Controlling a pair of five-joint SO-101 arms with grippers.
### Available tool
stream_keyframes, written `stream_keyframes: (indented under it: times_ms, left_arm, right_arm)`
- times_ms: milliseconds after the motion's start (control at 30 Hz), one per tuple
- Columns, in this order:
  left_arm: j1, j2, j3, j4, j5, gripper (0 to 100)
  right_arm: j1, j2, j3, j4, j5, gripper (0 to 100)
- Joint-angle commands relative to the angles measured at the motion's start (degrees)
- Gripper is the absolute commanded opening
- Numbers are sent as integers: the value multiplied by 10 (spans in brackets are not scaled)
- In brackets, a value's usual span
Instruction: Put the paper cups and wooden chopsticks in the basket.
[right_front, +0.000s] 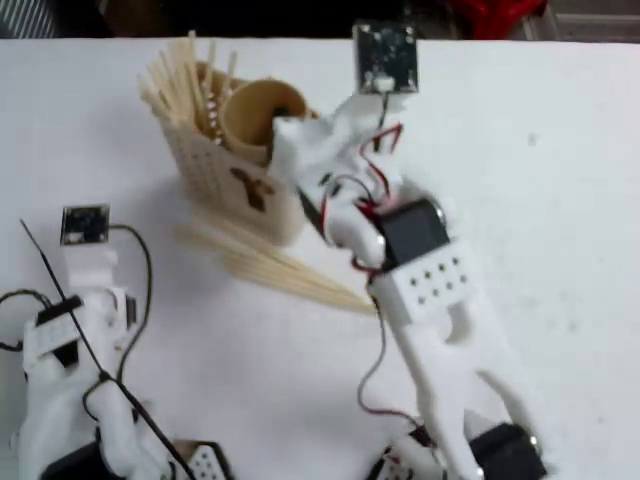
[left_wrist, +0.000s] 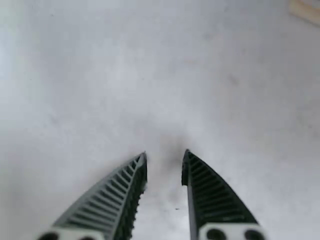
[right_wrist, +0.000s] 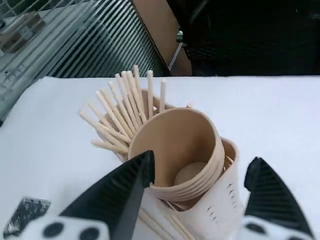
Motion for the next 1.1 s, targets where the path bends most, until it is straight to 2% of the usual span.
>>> stream_keyframes:
  times_ms: [0, 100, 567, 633, 700, 800, 867, 1067]
  left_arm:
    - [-4, -4, -1, -11, 8, 128]
    - [-4, -4, -1, -11, 8, 128]
    - [-4, -4, -1, -11, 8, 128]
    - [-4, -4, -1, -11, 8, 128]
    - [-4, -4, -1, -11, 8, 128]
    - [-4, -4, -1, -11, 8, 128]
    - [-4, -4, -1, -11, 8, 128]
    - [-4, -4, -1, -11, 8, 128]
  right_arm:
    - [7, 36, -69, 35, -74, 296]
    - [9, 80, -110, 60, -106, 296]
    - [37, 209, -138, 74, -107, 284]
    - [51, 223, -138, 87, -107, 223]
    - [68, 235, -138, 86, -99, 121]
    - [91, 248, -149, 77, -11, 9]
    - [101, 258, -171, 79, 24, 24]
    - [125, 299, -280, 100, 28, 15]
